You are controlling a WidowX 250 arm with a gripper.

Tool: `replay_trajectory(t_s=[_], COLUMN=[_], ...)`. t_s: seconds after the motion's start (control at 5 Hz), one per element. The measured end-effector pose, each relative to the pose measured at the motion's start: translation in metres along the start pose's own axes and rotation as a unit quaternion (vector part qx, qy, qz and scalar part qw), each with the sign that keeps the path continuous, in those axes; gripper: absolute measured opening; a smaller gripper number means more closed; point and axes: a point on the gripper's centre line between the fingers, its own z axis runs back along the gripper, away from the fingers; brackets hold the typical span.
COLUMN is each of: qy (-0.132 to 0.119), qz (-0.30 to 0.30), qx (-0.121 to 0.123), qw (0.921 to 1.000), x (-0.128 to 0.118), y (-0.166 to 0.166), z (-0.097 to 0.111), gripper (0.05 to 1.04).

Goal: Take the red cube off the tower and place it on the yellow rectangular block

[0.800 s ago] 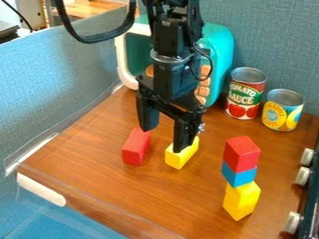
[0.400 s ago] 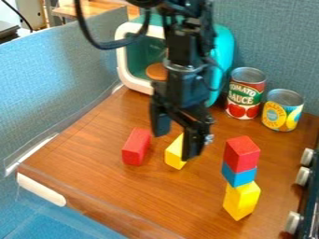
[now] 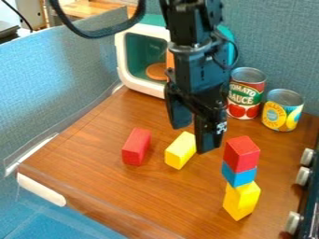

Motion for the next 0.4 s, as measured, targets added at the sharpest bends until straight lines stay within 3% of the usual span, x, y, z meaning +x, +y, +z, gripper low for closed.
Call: replay_trajectory(t_s=[0.2,0.4], qy=[0.011,0.006], qz=[-0.019,-0.037], qx=[-0.015,-0.022], qw=[0.9997,0.9991], x=[0.0009,0.0074], y=[-0.0141,-0.0183], z=[0.0045,0.0122], gripper=[0.999,0.999])
